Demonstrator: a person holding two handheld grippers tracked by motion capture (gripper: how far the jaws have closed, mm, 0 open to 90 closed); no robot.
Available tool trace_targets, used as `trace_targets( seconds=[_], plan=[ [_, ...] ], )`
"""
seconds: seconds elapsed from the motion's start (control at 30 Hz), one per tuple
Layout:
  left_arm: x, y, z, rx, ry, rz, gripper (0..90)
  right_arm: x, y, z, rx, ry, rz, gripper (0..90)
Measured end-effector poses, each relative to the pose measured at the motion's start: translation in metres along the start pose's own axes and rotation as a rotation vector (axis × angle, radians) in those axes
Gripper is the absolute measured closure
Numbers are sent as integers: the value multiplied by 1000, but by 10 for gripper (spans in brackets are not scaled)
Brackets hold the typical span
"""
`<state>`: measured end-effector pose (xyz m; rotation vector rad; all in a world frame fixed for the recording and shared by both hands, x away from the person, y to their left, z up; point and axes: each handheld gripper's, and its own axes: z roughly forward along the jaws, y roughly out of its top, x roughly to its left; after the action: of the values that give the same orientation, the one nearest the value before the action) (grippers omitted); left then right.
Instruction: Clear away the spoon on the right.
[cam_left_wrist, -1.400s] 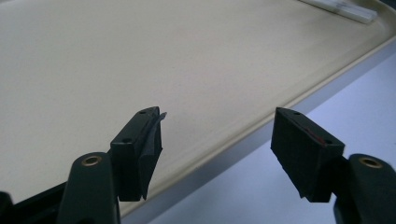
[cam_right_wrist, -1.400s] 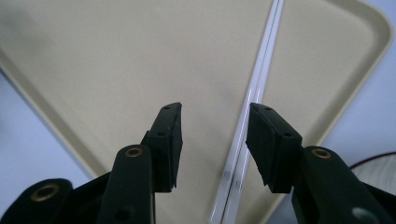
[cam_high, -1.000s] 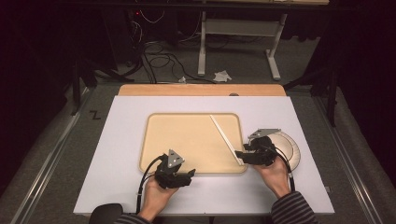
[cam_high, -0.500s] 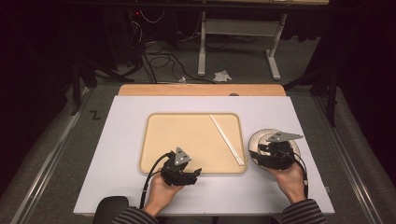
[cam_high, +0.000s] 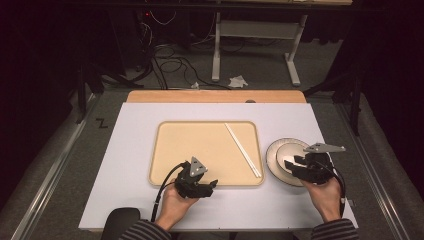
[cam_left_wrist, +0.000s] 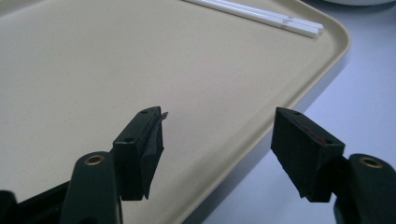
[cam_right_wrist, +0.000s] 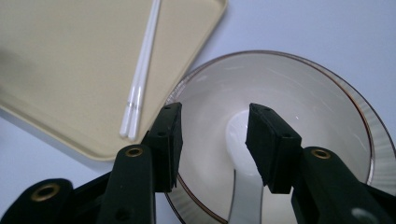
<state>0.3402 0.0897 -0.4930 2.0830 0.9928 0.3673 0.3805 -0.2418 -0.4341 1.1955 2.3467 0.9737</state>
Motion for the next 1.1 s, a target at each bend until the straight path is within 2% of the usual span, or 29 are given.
trace_targets(
  seconds=[0.17,0.37,0.43,0.63,0.83,1.1],
  plan=[
    [-1,1,3,9,-5,8,344,-9,-5,-9,-13,-22,38,574],
    [-2,3,2,4,1,18,344,-21,-11,-19,-12,-74,74,576],
    [-2,4,2,4,6,19,344,-24,-14,-21,4,-94,73,577],
    [-4,5,6,10,2,25,344,-32,-21,-24,43,-122,116,589],
    [-4,7,8,7,-7,31,344,-39,-27,-26,90,-140,152,710],
    [-5,8,9,8,-6,41,344,-43,-31,-27,123,-139,178,751]
  ],
)
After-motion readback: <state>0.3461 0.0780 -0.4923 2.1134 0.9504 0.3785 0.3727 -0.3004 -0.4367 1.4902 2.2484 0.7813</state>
